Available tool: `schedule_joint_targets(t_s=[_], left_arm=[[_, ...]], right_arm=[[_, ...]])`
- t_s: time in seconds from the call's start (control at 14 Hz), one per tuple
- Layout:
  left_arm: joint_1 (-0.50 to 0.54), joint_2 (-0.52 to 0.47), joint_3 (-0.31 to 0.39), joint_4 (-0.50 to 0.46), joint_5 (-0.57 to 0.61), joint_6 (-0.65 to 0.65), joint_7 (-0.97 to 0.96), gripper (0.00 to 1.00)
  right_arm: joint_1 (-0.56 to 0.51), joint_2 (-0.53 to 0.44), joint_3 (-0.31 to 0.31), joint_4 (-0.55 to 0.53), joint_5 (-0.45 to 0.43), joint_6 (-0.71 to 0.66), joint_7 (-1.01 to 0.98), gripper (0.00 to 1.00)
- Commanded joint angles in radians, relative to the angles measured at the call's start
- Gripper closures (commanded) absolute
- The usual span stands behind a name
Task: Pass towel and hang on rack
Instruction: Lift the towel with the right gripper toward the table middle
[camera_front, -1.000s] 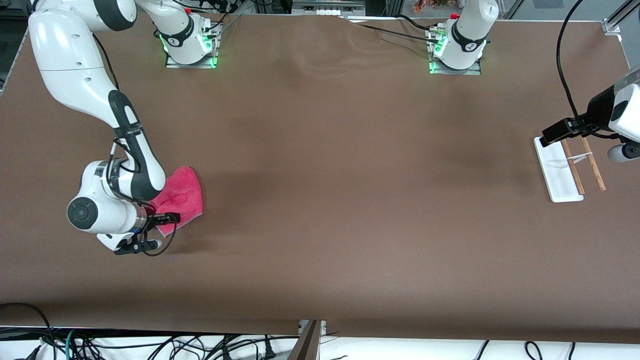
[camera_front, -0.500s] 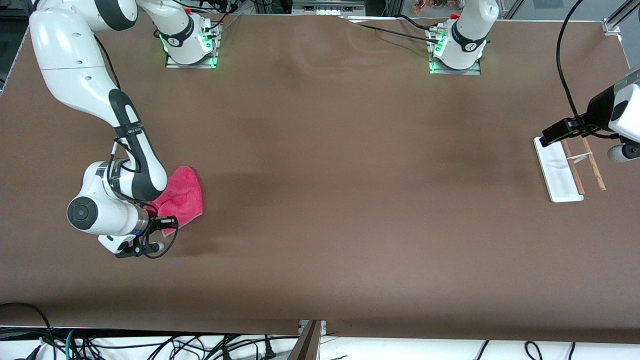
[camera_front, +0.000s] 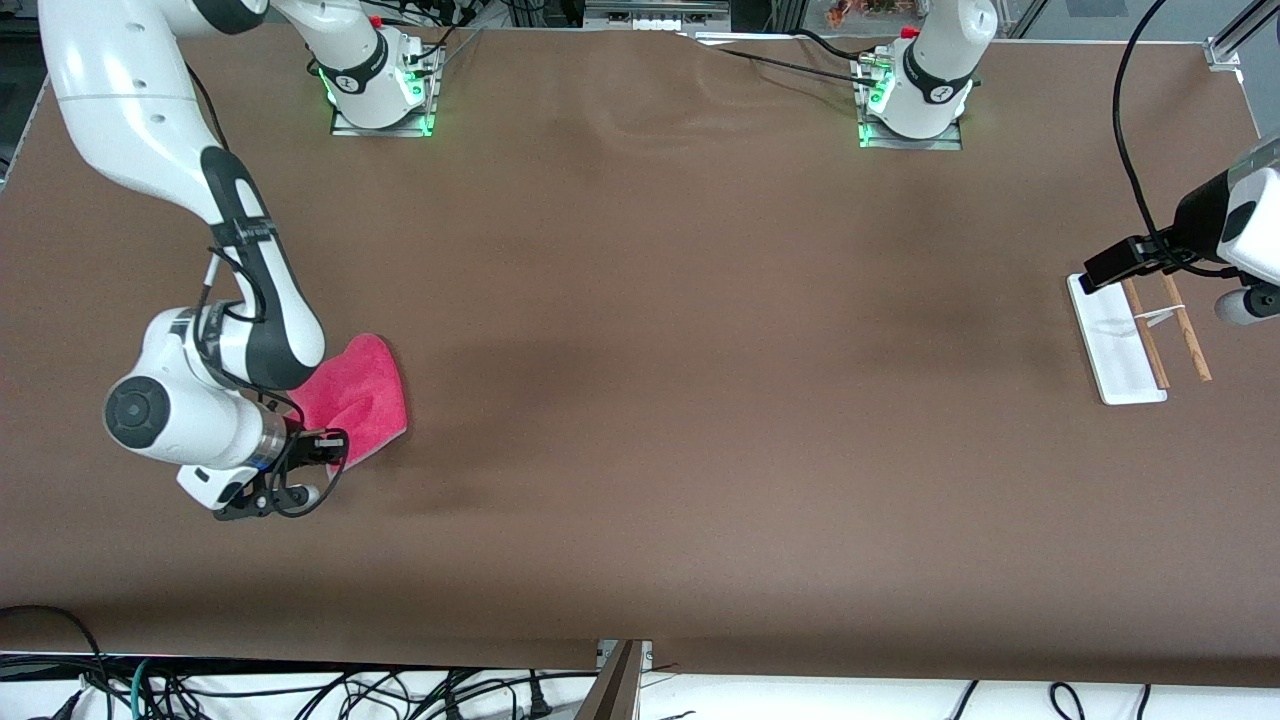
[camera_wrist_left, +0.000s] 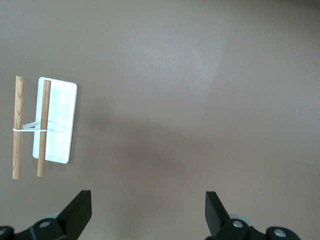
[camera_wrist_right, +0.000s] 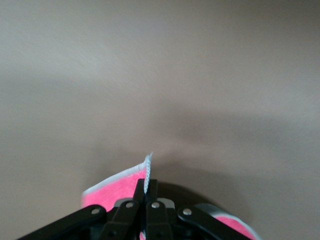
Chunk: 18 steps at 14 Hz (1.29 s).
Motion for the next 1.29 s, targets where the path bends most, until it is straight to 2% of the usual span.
schedule_joint_targets(t_s=[0.0, 0.14, 0.29, 0.57, 1.0, 1.21], left_arm=[[-0.008, 0.013, 0.004, 0.027, 0.021, -0.01, -0.011, 0.0], [-0.008, 0.013, 0.004, 0.027, 0.021, -0.009, -0.011, 0.0], [-0.008, 0.013, 0.004, 0.027, 0.021, -0.008, -0.011, 0.0], [-0.008, 0.013, 0.002, 0.027, 0.021, -0.01, -0.011, 0.0], [-0.008, 0.013, 0.002, 0.027, 0.021, -0.008, -0.011, 0.0], [-0.008, 0.013, 0.004, 0.027, 0.021, -0.009, -0.011, 0.0]], right_arm=[[0.004, -0.062, 0.044, 0.121, 0.015, -0.173, -0.008, 1.0], [0.046, -0.062, 0.057, 0.252, 0.015, -0.293, 0.052, 1.0], [0.099, -0.065, 0.058, 0.281, 0.015, -0.323, 0.178, 1.0], [0.245, -0.118, 0.057, 0.303, 0.012, -0.318, 0.453, 1.0], [0.476, -0.125, 0.054, 0.367, 0.006, -0.3, 0.802, 1.0], [0.56, -0.123, 0.057, 0.373, 0.003, -0.198, 0.967, 1.0]])
